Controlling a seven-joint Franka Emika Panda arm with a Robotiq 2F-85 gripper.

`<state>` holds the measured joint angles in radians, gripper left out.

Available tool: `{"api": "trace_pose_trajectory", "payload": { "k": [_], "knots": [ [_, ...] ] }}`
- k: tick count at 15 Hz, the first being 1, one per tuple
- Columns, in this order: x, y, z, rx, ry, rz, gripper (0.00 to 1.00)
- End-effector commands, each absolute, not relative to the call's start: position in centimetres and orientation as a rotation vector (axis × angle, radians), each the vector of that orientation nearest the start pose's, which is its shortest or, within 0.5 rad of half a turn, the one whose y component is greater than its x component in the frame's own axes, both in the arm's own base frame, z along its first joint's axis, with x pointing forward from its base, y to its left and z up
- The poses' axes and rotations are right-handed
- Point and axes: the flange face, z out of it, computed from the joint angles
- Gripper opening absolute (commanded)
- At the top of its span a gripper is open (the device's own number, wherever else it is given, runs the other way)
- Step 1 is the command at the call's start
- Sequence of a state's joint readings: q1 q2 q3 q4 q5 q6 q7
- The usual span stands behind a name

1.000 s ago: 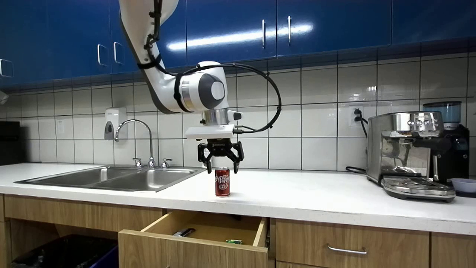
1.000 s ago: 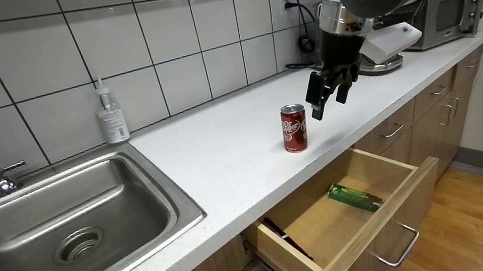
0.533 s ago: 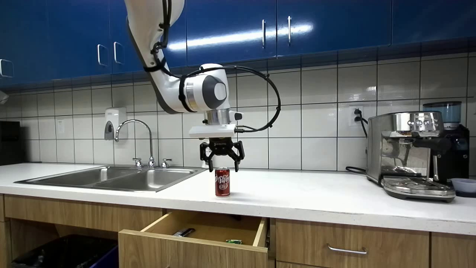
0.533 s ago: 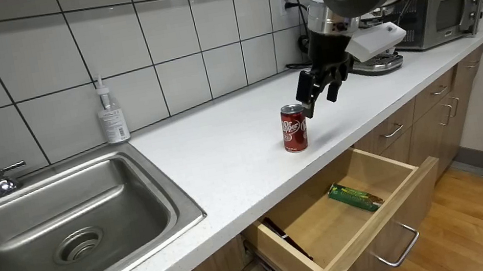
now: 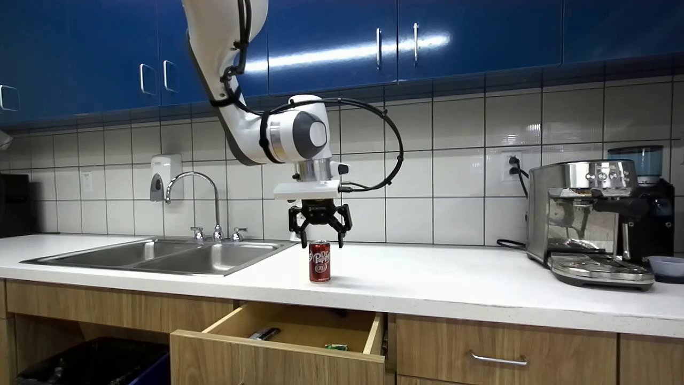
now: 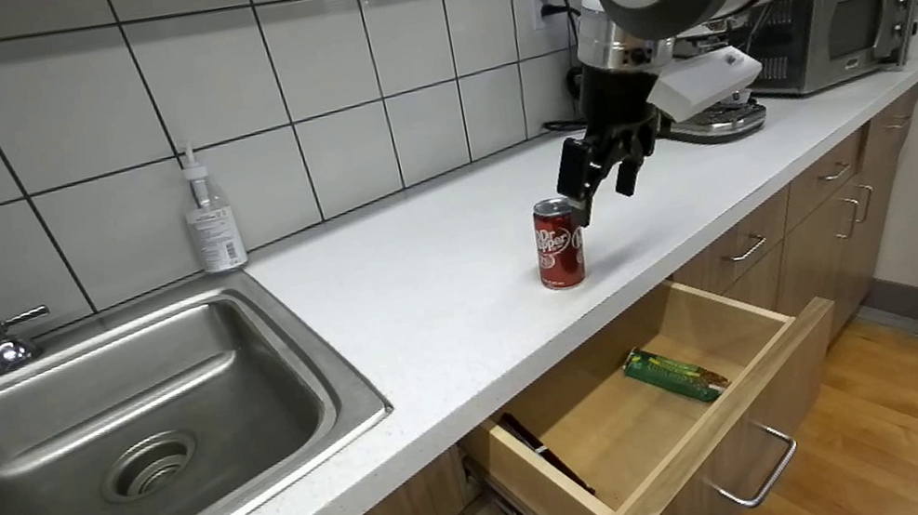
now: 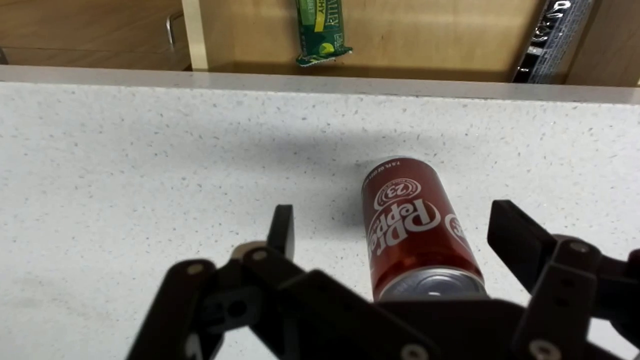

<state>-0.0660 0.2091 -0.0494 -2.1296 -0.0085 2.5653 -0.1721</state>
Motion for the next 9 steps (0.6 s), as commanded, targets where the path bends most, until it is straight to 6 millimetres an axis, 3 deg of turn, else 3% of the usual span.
{"api": "trace_pose_trajectory", "payload": {
  "k": [1,9],
  "knots": [
    [58.8,-6.5,33.4,-3.167,-0.11,-0.362,1.0],
    [60.8,-5.4,33.6,-3.156,-0.129,-0.457,1.0]
  ]
}}
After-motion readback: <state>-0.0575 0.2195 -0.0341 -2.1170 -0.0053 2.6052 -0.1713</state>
